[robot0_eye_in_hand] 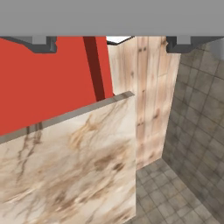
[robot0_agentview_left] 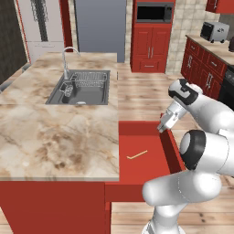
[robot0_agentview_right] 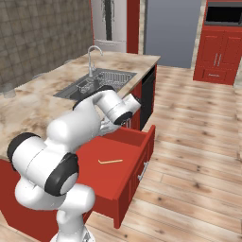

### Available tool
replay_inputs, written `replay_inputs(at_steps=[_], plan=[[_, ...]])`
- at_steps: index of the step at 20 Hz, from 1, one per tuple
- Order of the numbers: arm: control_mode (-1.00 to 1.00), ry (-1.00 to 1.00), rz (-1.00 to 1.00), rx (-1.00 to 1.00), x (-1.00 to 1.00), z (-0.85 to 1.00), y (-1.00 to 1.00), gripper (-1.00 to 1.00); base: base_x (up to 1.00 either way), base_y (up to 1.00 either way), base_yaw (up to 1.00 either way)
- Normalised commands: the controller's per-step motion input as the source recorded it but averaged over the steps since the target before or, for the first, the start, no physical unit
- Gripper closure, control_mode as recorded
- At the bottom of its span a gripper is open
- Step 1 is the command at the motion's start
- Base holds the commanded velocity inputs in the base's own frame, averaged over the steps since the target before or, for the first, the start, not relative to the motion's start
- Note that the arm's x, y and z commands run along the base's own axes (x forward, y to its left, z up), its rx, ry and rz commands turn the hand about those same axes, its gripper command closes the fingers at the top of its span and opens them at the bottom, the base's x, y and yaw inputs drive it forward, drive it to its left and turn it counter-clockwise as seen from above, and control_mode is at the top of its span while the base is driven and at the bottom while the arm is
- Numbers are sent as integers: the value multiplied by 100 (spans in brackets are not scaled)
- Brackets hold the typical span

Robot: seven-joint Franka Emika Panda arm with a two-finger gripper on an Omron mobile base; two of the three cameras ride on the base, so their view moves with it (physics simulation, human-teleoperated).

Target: Take a straw from the drawer in front and place it inside the glass cup on the dining counter.

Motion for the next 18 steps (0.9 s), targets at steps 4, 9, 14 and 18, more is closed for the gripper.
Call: replay_inputs(at_steps=[4, 9, 14, 18], plan=[[-100, -2, 5, -6, 0, 0, 10, -100, 0, 0, 0], [-100, 0, 7, -6, 0, 0, 9, -100, 0, 0, 0], [-100, 0, 9, -8, 0, 0, 14, -100, 0, 0, 0], [-100, 2, 10, -8, 0, 0, 12, -100, 0, 0, 0]])
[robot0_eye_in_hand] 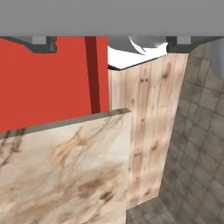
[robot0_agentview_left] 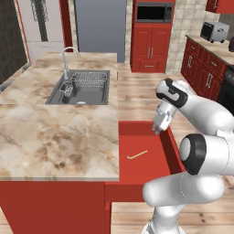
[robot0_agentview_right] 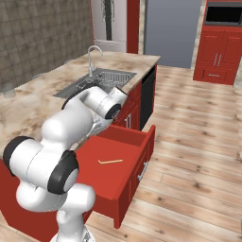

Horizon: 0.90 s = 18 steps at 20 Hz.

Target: Take a straw from the drawer in front and place it inside the glass cup on the dining counter.

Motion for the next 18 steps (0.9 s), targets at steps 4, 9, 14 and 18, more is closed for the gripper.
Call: replay_inputs(at_steps=[4, 9, 14, 18], plan=[[-100, 1, 11, -7, 0, 0, 6, -100, 0, 0, 0], [-100, -4, 13, -9, 0, -6, 7, -100, 0, 0, 0], [-100, -8, 14, -10, 0, -5, 8, -100, 0, 0, 0], [-100, -15, 12, -9, 0, -1, 4, -100, 0, 0, 0]])
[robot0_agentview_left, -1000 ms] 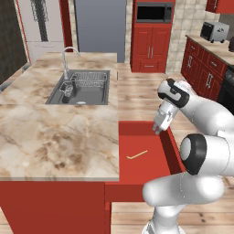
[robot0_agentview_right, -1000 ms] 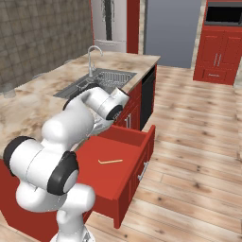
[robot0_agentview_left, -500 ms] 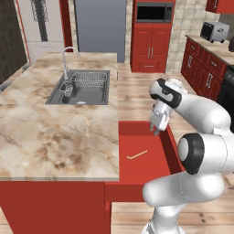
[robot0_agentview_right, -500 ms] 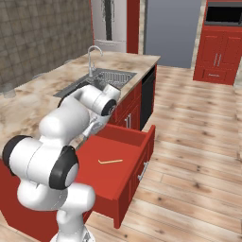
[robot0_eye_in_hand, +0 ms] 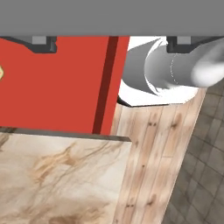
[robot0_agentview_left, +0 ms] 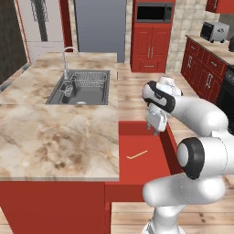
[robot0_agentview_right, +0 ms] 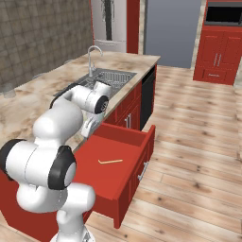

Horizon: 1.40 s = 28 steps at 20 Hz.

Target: Take a straw from the drawer in front and place it inside the glass cup on the dining counter.

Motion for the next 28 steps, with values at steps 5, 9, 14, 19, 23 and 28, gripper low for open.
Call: replay_inputs(at_steps=[5, 9, 14, 19, 23, 28], plan=[[-100, -15, 6, -6, 0, 0, 0, -100, 0, 0, 0], [-100, -13, 3, -2, 1, 0, 0, -100, 0, 0, 0], [-100, -14, 3, -2, 3, -7, 0, -100, 0, 0, 0], [-100, -6, 3, 0, 8, -9, 0, -100, 0, 0, 0], [-100, -2, 3, 0, 10, -10, 0, -100, 0, 0, 0], [-100, 0, 3, -2, 14, -16, 0, -100, 0, 0, 0]])
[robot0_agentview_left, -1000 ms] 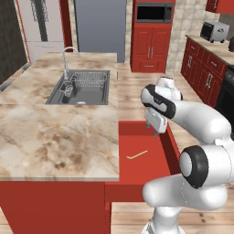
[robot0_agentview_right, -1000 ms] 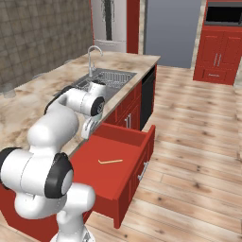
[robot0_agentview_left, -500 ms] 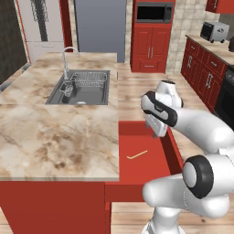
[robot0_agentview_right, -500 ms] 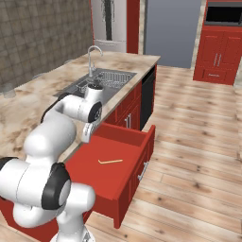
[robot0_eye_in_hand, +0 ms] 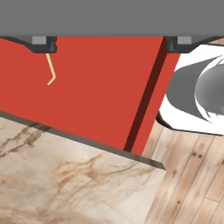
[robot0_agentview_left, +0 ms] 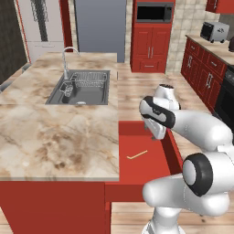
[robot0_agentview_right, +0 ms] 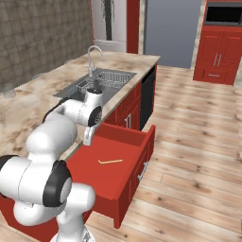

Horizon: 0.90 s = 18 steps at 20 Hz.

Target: Take a straw from the drawer in front and place it inside the glass cup on the dining counter.

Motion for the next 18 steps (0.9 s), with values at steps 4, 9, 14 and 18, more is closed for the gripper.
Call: replay_inputs(at_steps=[4, 9, 14, 18], plan=[[-100, 0, 1, -2, 14, -19, 0, -100, 0, 0, 0], [-100, 0, 0, -3, 10, -17, 0, -100, 0, 0, 0], [-100, 0, 0, -2, 8, -13, 0, -100, 0, 0, 0], [-100, 2, 0, -1, 4, -4, 0, -100, 0, 0, 0]])
